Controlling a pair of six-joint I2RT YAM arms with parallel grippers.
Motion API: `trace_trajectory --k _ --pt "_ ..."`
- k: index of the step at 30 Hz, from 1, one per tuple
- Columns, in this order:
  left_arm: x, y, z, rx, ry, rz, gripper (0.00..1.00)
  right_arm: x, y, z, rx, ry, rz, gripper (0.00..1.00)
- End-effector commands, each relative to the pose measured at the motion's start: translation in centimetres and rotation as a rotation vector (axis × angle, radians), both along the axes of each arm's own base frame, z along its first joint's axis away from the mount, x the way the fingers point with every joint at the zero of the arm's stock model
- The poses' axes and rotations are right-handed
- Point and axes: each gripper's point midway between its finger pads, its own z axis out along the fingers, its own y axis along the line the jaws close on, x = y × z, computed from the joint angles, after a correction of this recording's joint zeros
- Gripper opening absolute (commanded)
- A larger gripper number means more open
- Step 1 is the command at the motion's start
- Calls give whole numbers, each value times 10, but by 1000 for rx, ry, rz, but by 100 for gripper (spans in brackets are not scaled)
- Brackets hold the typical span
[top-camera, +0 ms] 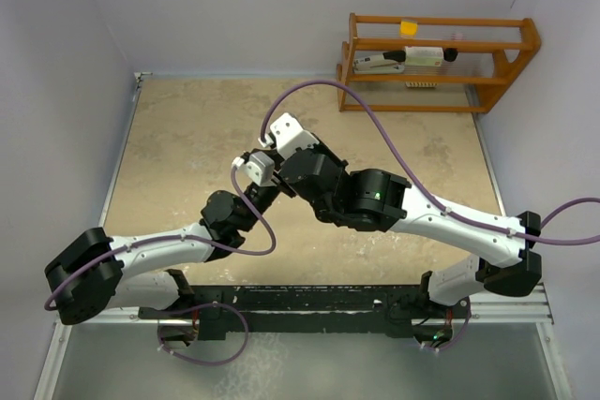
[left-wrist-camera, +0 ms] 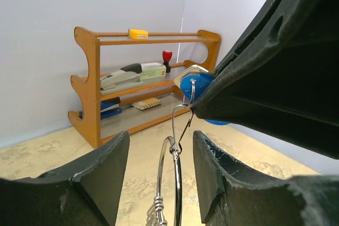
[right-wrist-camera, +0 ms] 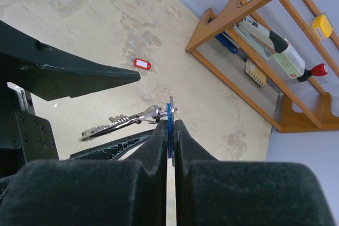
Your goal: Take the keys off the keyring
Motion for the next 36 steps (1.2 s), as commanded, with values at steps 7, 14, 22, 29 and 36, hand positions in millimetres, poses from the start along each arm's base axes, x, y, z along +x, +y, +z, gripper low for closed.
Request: trace_trajectory --k 7,14,22,29,36 --pt "0 3 20 -53 -55 18 50 -3 -3 18 101 -15 0 0" --pt "1 3 19 -43 -56 26 44 -4 -2 17 104 -10 1 0" --pt "0 3 22 -43 -67 24 42 -5 -1 16 110 -4 7 0" --pt "-1 1 22 -40 -71 14 28 -4 -1 16 109 -4 6 0" --pt "-2 0 23 -40 -71 5 1 -5 -3 15 109 -5 4 0"
